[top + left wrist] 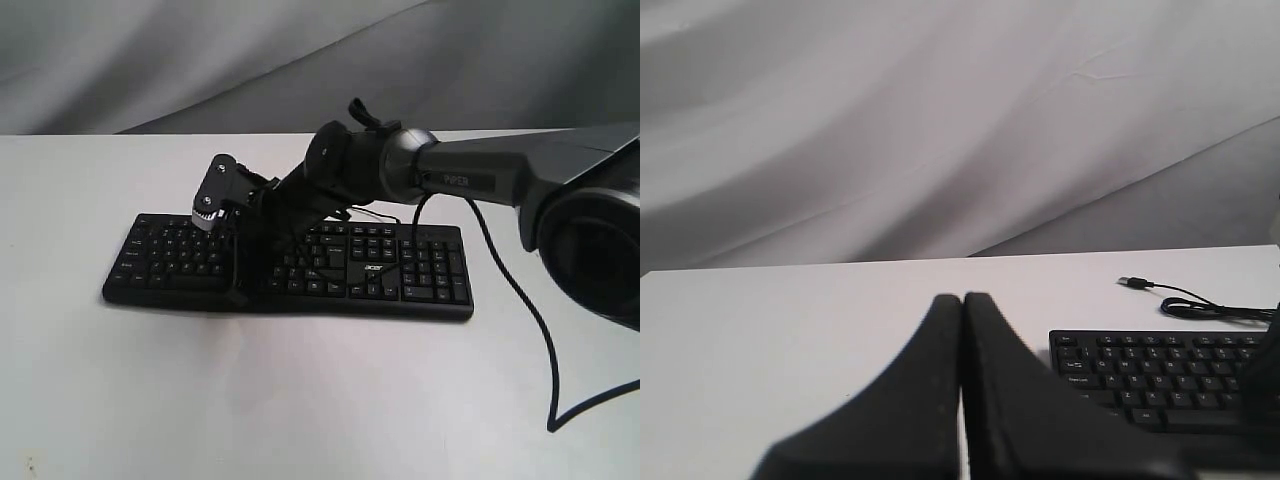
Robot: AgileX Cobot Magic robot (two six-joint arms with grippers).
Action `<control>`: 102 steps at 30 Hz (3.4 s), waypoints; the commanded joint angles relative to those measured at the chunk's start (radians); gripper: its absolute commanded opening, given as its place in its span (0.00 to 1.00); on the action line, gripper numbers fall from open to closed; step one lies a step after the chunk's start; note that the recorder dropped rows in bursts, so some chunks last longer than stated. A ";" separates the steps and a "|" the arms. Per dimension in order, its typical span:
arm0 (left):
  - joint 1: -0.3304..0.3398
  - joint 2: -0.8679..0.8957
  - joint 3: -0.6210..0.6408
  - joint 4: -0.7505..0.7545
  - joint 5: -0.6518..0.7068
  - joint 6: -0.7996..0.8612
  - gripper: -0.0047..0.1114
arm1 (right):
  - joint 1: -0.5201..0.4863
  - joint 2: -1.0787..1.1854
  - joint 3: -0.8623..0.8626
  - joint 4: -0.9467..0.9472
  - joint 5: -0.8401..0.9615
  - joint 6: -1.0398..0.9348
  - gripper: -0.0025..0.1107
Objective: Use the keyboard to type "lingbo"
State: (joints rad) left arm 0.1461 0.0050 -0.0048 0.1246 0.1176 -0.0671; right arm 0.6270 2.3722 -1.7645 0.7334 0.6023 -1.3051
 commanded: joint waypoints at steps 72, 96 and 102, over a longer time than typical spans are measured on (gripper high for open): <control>-0.007 -0.005 0.005 0.000 -0.009 -0.002 0.04 | 0.001 0.079 -0.192 -0.033 0.118 0.057 0.02; -0.007 -0.005 0.005 0.000 -0.009 -0.002 0.04 | 0.006 0.098 -0.192 -0.042 0.136 0.058 0.02; -0.007 -0.005 0.005 0.000 -0.009 -0.002 0.04 | 0.006 0.095 -0.192 -0.051 0.142 0.058 0.02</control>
State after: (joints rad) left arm 0.1461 0.0050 -0.0048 0.1246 0.1176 -0.0671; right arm 0.6270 2.4772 -1.9505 0.6982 0.7324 -1.2509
